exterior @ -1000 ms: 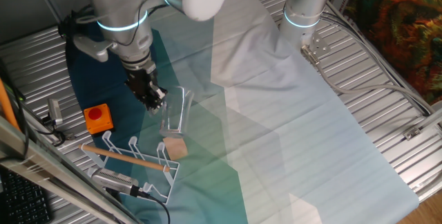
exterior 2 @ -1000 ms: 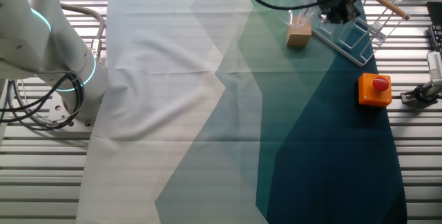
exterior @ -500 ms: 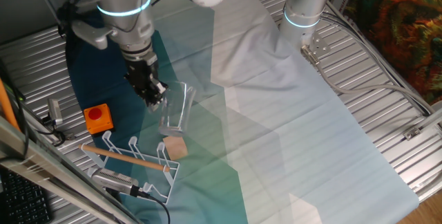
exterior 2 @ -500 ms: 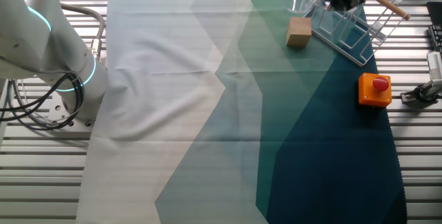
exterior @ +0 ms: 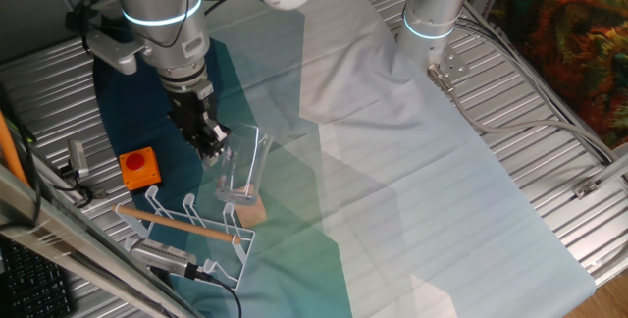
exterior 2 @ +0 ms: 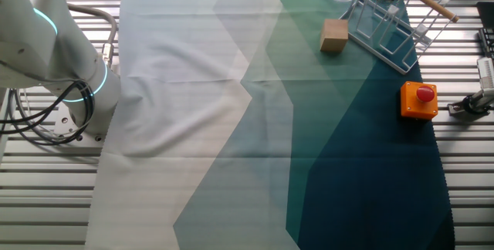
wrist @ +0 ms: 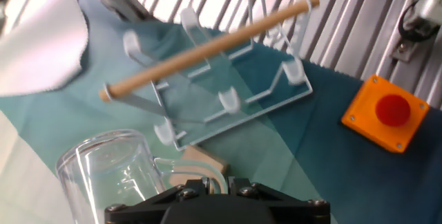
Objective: Put the cup on the cup rack
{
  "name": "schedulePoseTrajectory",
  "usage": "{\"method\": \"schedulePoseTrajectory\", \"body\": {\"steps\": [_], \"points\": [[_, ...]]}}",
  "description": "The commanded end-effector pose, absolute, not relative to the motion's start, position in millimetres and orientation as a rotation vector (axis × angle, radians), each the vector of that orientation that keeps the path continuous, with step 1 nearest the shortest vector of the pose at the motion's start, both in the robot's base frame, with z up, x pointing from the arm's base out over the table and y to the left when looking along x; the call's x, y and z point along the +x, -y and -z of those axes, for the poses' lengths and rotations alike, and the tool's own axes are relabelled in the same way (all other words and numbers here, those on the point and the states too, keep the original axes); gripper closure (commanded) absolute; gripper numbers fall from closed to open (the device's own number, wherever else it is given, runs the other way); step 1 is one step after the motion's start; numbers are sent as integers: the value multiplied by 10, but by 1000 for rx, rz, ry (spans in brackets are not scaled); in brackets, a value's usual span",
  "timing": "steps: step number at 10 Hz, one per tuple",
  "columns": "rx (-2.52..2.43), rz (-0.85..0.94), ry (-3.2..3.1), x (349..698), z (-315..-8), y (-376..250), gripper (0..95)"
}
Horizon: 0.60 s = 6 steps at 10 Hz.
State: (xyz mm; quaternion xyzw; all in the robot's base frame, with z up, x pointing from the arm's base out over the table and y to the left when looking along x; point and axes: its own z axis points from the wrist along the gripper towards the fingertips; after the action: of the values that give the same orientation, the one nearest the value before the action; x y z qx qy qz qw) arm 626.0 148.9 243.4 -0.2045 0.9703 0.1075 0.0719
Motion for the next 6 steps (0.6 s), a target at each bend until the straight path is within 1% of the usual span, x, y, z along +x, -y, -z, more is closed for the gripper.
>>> {"method": "schedulePoseTrajectory", "body": {"steps": [1,6], "points": [[-608,-324,-2918,6307,-2443,-1523,950],[-631,-334,-2906,6319,-2379,-1499,950]]}}
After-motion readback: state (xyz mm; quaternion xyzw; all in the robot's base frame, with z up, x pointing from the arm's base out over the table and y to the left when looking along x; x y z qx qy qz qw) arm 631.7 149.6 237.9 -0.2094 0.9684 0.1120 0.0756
